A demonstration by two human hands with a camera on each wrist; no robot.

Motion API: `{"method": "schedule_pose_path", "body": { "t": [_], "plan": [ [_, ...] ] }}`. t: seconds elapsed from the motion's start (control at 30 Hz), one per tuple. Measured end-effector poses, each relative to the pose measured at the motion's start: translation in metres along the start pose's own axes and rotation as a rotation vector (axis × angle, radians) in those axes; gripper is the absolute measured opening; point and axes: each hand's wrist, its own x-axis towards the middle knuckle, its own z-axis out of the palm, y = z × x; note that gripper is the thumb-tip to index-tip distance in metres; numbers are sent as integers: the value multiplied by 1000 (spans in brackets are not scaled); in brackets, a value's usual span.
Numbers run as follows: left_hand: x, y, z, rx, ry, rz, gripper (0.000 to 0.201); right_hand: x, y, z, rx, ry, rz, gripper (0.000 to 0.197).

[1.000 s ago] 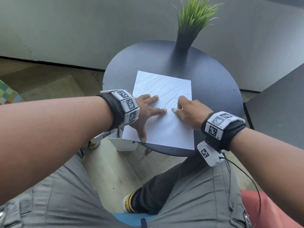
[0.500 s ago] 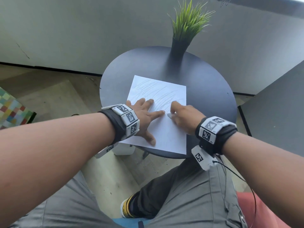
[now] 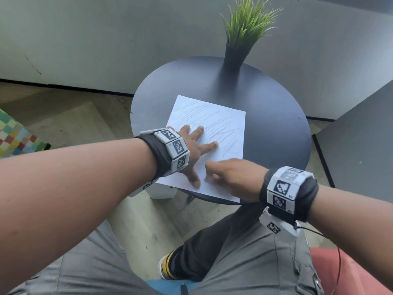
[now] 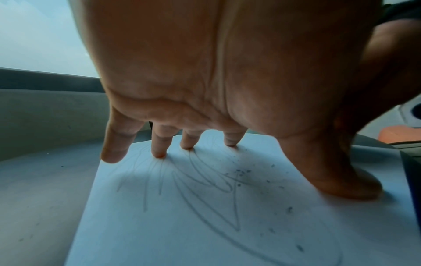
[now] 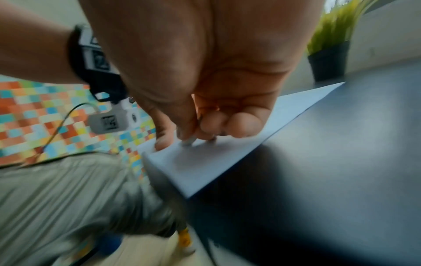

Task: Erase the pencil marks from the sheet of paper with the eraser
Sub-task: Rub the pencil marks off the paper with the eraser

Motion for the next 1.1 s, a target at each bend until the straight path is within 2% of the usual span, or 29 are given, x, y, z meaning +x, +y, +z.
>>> {"method": "schedule_pose_path", "body": {
  "t": [0.07, 0.13, 0.2, 0.27, 0.3, 0.43, 0.47, 0.57, 0.6, 0.63, 0.73, 0.77, 0.83, 0.9, 0.97, 1.0, 1.1],
  "plan": [
    [0, 1, -2, -8, -3, 3, 130, 8, 15, -9, -14, 132, 122, 12],
    [0, 3, -3, -15, -6, -2, 129, 10, 27, -15, 22, 272, 227, 18],
    [-2, 4, -4, -8, -15, -13, 130, 5, 17, -6, -9, 249, 162, 13],
    [-4, 5, -5, 13, -19, -12, 131, -2, 0, 7, -38, 126, 32, 10],
    [-4, 6, -6, 21, -17, -9, 131, -3, -1, 6, -33, 91, 25, 13],
    [-4, 8, -8, -6, -32, -13, 130, 7, 29, -16, 11, 251, 323, 24],
    [-4, 8, -8, -10, -37, -15, 130, 5, 25, -15, 5, 250, 313, 22],
    [-6, 7, -9, -13, -40, -10, 131, -2, -7, 6, -19, 97, 78, 15],
    [-5, 7, -9, -15, -37, -8, 131, -3, -10, 10, -23, 67, 45, 12],
    [-5, 7, -9, -18, -39, -8, 131, -1, -5, 7, -32, 89, 66, 13],
    [-4, 7, -9, -12, -37, -16, 131, 9, 27, -14, -3, 235, 336, 22],
    [-4, 7, -8, -16, -31, -22, 130, 8, 32, -16, 13, 258, 375, 23],
    [-5, 8, -6, -45, -9, -27, 126, 4, 22, -10, -11, 233, 293, 17],
    [-5, 10, -1, -54, 19, -31, 126, -6, -1, 8, -17, 117, 86, 13],
    [-4, 12, 2, -27, 40, -39, 130, -12, -7, 14, -3, 23, -15, 10],
    [-4, 14, 2, -21, 42, -43, 132, -10, -2, 10, -19, 48, 16, 12],
    [-4, 17, 0, -23, 38, -52, 134, -6, 27, -10, 37, 218, 302, 23]
  ]
}}
